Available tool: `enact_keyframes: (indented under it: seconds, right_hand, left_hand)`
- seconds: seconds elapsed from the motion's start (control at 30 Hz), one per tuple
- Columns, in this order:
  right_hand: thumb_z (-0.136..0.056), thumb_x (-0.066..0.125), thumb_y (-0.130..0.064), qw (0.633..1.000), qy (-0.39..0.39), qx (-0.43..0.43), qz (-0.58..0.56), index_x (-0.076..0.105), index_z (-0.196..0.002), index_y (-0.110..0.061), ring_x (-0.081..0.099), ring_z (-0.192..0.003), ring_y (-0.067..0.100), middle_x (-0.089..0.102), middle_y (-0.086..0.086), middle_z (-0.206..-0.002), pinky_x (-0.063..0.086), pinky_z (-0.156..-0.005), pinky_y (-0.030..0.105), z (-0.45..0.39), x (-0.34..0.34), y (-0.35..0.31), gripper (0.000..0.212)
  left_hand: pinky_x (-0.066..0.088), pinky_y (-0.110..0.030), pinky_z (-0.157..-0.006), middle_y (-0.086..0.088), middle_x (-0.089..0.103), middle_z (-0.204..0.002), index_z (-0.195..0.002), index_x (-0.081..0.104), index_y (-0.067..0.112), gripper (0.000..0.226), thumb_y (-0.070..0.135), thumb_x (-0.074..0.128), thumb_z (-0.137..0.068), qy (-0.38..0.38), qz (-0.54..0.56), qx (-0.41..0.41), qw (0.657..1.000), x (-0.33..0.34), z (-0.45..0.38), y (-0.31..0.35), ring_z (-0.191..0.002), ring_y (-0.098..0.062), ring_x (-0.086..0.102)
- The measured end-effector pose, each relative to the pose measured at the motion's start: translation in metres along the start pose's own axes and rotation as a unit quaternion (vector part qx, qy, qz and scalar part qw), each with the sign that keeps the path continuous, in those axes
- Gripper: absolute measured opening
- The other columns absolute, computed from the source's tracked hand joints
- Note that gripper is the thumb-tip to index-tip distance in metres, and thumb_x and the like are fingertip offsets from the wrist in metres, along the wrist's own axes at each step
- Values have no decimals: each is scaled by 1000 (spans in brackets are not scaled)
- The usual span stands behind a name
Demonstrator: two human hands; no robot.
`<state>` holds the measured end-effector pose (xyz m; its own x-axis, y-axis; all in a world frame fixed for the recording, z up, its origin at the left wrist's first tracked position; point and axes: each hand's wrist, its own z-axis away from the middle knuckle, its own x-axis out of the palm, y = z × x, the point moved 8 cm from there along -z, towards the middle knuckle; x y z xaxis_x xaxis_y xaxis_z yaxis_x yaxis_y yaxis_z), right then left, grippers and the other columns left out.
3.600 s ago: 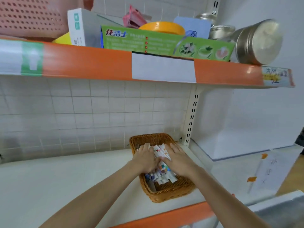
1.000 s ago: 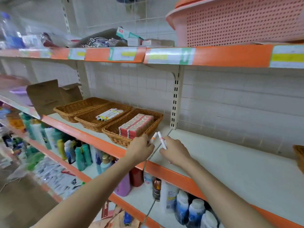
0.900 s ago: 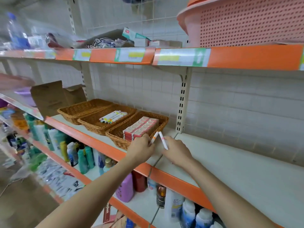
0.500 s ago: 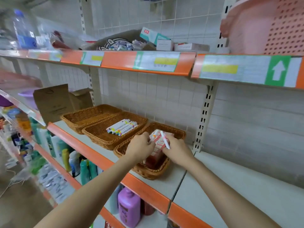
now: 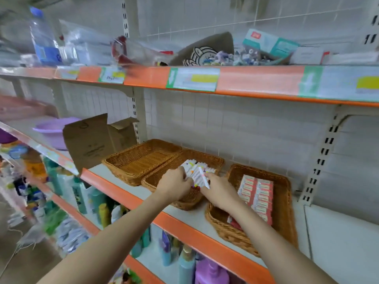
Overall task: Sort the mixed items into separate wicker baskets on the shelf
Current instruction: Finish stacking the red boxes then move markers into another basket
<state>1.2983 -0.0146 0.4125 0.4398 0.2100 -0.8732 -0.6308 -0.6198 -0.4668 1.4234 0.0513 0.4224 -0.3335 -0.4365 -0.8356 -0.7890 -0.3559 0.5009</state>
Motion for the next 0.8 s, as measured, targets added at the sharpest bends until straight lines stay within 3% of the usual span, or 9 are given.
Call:
enact_keyframes:
  seconds: [0.1, 0.3, 0.53, 0.6, 0.7, 0.8]
  right_hand:
    - [-94, 47, -28, 1000, 3, 2, 9, 46, -134, -16, 61, -99, 34, 64, 14, -114, 49, -77, 36, -11, 16, -19, 42]
    - [-95, 45, -29, 999, -6, 37, 30, 50, -127, -10, 58, -105, 35, 62, 16, -117, 44, -76, 34, -45, 25, -21, 37]
    - [-89, 49, -17, 995, 12, 68, 68, 56, -99, -7, 61, -95, 34, 64, 18, -105, 34, -60, 28, -99, 26, 0, 16]
    - [-88, 50, -16, 994, 11, 71, 87, 58, -98, -6, 62, -93, 33, 64, 16, -102, 35, -61, 27, -109, 31, 6, 17]
    - [-90, 49, -13, 991, 17, 85, 101, 61, -98, -5, 62, -91, 29, 64, 15, -102, 37, -62, 26, -119, 34, 14, 17]
    - [-91, 45, -6, 986, 11, 109, 124, 61, -107, -2, 61, -97, 29, 61, 16, -108, 43, -68, 29, -125, 36, 17, 22]
  left_hand:
    - [40, -31, -59, -12, 63, -82, -92, 54, 9, 24, 33, 50, -90, -15, -2, 6, 1000, -5, -14, -26, -78, -31, 61]
    - [34, -29, -56, 0, 52, -70, -96, 56, 9, 21, 28, 50, -91, -18, -20, 35, 999, -4, -47, -41, -73, -26, 54]
    - [44, -28, -59, 0, 61, -77, -97, 58, 15, 17, 29, 56, -89, -66, -26, 45, 996, 22, -94, -44, -78, -22, 62]
    - [43, -28, -60, 1, 60, -79, -96, 59, 15, 15, 28, 58, -89, -72, -27, 45, 996, 27, -107, -44, -77, -19, 60]
    - [51, -31, -68, 0, 61, -75, -83, 62, 16, 12, 27, 61, -88, -96, -36, 48, 994, 33, -118, -42, -76, -19, 62]
    - [50, -31, -66, -2, 57, -61, -62, 58, 14, 26, 22, 61, -86, -124, -45, 66, 989, 45, -130, -39, -71, -23, 61]
